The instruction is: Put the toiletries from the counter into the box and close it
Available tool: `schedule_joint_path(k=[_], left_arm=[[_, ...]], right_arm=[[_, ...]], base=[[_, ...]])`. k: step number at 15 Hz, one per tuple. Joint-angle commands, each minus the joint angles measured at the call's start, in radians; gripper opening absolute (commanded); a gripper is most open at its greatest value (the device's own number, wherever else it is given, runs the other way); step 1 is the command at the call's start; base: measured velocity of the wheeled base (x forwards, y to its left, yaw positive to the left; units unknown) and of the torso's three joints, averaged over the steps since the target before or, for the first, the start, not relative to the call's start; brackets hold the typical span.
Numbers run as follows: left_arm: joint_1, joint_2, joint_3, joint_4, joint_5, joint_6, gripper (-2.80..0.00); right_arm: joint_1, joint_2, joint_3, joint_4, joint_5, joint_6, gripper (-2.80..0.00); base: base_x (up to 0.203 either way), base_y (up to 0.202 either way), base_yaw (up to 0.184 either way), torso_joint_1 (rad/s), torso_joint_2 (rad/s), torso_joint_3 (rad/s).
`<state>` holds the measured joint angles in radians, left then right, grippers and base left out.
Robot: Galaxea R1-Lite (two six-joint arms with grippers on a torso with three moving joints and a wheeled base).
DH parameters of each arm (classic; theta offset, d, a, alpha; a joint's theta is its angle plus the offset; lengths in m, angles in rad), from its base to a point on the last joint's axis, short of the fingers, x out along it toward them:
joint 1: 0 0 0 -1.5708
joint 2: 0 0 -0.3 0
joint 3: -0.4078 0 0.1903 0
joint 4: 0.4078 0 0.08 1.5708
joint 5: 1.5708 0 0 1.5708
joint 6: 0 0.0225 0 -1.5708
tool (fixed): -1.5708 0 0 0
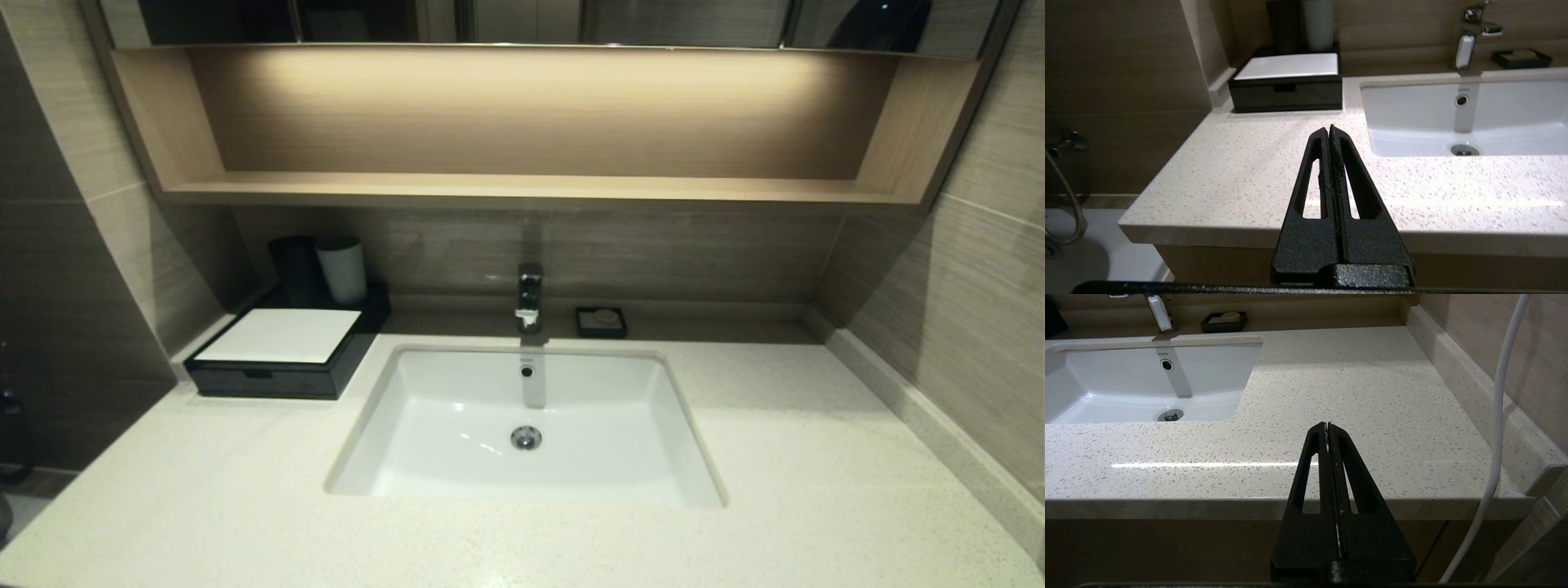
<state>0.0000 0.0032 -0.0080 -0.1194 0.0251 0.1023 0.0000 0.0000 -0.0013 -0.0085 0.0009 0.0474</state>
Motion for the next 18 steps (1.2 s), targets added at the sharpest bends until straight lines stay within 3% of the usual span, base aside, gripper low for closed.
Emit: schedule_joint_path(k=[1,5,12,18], left_arm=[[0.000,-0.003,0.008,0.032,-0.025,-0.008,-2.80],[0.000,-0.003,0.007,0.117,-0.037,-0.015,-2.80],[0.000,-0.002,0.007,0.118,-0.037,-0.034,-2.80],[0.000,-0.003,0.008,0.115,-0.027,-0.087,-2.80]], right_arm=[[0.000,0.002,0.000,-0.001,-0.001,0.000,-2.80],[0.000,0.002,0.000,-0.001,0.000,0.000,-2.80],[0.000,0.002,0.000,-0.001,0.000,0.001,-2.80],[0.000,0.002,0.000,-0.001,0.001,0.000,-2.80]], base=[[0.000,0.000,0.000,0.000,0.00,0.000],[0.000,0.000,0.000,0.000,0.00,0.000],[0.000,0.000,0.000,0.000,0.00,0.000],[0.000,0.000,0.000,0.000,0.00,0.000]])
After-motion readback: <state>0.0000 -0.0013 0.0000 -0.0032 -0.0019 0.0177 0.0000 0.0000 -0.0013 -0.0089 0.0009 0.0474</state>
